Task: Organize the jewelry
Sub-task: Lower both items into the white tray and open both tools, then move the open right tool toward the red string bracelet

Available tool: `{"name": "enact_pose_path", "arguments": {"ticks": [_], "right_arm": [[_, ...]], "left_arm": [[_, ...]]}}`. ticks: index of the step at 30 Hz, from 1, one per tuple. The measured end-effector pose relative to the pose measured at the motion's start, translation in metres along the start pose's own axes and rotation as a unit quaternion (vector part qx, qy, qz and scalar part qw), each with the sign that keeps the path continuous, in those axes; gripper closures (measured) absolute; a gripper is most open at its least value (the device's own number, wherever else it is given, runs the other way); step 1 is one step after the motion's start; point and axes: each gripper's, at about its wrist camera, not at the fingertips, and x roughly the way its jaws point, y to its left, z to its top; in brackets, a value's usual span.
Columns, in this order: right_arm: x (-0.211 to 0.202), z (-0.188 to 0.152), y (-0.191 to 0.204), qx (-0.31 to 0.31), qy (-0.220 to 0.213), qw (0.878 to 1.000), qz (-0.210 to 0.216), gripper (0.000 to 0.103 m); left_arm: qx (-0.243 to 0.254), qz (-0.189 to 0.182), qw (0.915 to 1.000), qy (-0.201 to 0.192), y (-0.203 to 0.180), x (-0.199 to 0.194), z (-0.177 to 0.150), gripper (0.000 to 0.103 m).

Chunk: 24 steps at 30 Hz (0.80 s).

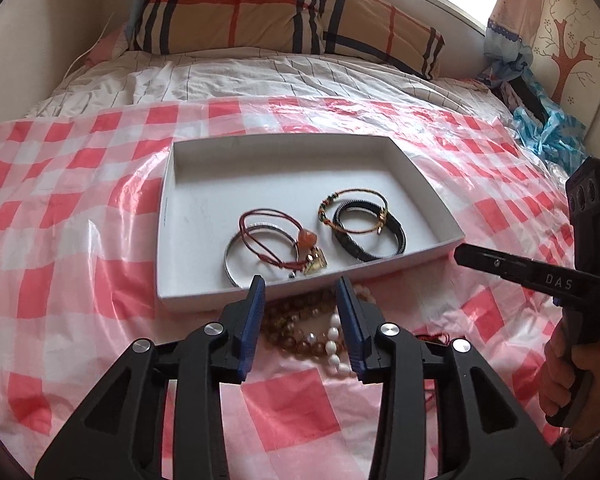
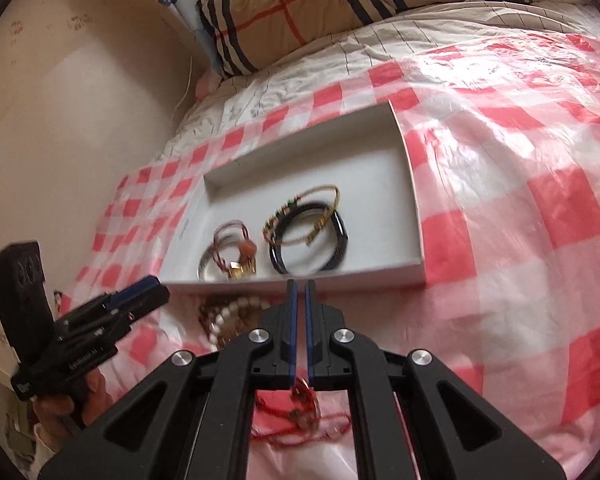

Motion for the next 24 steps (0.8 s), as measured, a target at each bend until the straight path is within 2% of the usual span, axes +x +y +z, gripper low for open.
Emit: {"name": "enact_pose_path", "arguments": {"ticks": [4,10,12,13,14,16,19,24], "right_arm": [[0.003,-0.037,-0.001,-0.021,0.044,0.998,-0.027,0.099],[-0.002,-0.050,-0.006,-0.018,0.050,0.998,-0.032,0.098],[0.001,-0.052,-0.004,-0.026,0.060,0.997,-0.031,0.087],[0.004,-0.053,-0.002,-0.035,0.066,0.997,-0.033,0.064],[0.006,-0.055,0.000,-0.045,0.070,0.996,-0.035,0.055],[0.008,-0.057,0.007,-0.067,0.079,0.994,-0.042,0.055],[0.008,-0.058,0.009,-0.072,0.086,0.993,-0.039,0.076],[-0.003,-0.059,0.004,-0.063,0.071,0.995,-0.038,0.090]], "left_arm": [[0.016,-0.018,0.9992,0.031,-0.013,0.000,-0.026,0.067],[0.075,-0.061,0.9943,0.045,-0.055,0.001,-0.046,0.067],[0.089,-0.069,0.9924,0.049,-0.064,0.003,-0.050,0.066],[0.093,-0.068,0.9920,0.052,-0.067,0.004,-0.052,0.065],[0.094,-0.065,0.9919,0.055,-0.069,0.006,-0.054,0.064],[0.092,-0.064,0.9918,0.061,-0.068,0.010,-0.054,0.064],[0.086,-0.066,0.9921,0.063,-0.066,0.013,-0.053,0.064],[0.093,-0.072,0.9905,0.071,-0.066,0.015,-0.054,0.062]]}}
